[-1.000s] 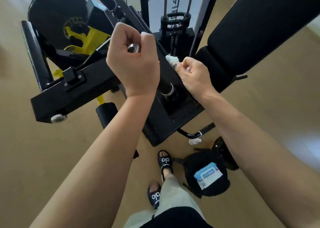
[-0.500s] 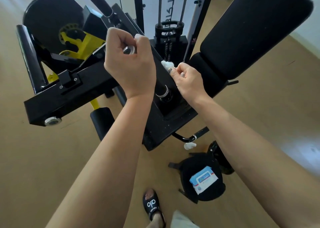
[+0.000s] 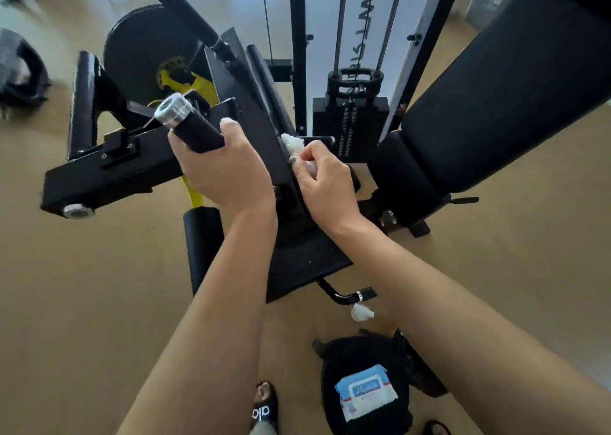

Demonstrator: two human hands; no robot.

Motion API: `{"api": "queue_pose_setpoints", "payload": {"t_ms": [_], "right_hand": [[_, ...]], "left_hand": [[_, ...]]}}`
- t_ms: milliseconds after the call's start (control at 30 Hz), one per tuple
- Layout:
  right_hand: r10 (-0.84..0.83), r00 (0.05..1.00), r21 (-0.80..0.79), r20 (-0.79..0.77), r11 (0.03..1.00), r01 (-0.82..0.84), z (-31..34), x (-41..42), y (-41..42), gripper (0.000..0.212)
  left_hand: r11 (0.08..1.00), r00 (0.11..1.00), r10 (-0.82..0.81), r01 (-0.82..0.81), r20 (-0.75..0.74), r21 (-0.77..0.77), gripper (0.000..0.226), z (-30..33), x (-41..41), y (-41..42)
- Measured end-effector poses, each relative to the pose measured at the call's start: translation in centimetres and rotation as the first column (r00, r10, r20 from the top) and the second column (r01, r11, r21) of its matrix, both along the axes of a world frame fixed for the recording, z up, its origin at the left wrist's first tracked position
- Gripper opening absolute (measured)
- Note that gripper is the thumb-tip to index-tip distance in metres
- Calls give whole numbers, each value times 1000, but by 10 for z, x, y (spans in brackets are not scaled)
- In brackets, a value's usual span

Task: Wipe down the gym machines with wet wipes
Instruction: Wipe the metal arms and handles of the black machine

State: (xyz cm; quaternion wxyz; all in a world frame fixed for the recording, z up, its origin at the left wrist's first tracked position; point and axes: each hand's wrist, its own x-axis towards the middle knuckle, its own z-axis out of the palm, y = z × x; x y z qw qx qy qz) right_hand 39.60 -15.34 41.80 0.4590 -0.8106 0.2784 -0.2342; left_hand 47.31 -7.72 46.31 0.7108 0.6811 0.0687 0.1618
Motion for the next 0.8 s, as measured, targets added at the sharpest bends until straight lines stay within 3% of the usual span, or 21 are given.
{"api": "queue_pose_setpoints", "payload": {"t_ms": [100,267,567,700,800], "right_hand": [[84,995,-9,53,996,-83,-6,-7,-6,18],[237,968,7,79,971,-238,-9,-18,-21,14],[317,946,-37,69,948,-315,-17,-15,-28,18],[307,950,-2,57,952,-307,-21,-5,-31,17],[337,940,3,59,941,-338,-23,0,-38,18]], "left_hand": [[988,987,152,-154,53,21,18,1,-7,-8],[932,931,360,-362,68,24,34,12,-20,-24],[878,883,449,-464,136,119,15,3,-15,-25],[865,881,446,-470,159,177,26,0,-12,-25],[831,857,480,-512,187,218,20,-1,-13,-27]]}}
